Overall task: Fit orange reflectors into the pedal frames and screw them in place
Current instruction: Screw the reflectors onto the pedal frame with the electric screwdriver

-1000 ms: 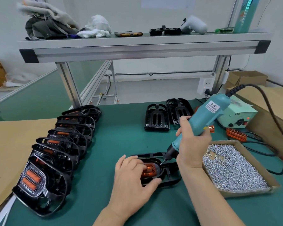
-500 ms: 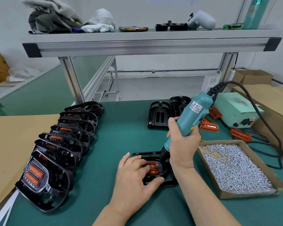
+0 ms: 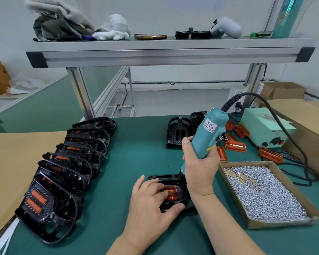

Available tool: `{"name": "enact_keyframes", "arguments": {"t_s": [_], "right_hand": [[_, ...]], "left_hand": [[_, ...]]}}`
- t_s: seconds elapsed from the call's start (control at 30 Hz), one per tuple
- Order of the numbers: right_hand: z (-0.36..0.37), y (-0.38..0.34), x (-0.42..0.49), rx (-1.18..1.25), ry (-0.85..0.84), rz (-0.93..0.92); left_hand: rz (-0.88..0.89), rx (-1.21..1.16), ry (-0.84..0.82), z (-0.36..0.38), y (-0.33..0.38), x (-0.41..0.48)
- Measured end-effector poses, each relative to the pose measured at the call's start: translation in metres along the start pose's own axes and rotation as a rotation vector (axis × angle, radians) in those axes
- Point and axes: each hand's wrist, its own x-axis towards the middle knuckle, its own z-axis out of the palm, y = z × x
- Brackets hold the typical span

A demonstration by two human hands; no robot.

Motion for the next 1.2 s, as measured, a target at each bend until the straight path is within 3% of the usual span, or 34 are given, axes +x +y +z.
{"name": "enact_keyframes", "arguments": {"t_s": [1.2], "right_hand": [[-0.0002,0.0047,-0.0022,0.006,-0.031,-0.005]], "left_hand": [[0.038,-0.004,0.067,0.0022,-0.0007,0.0017]]}}
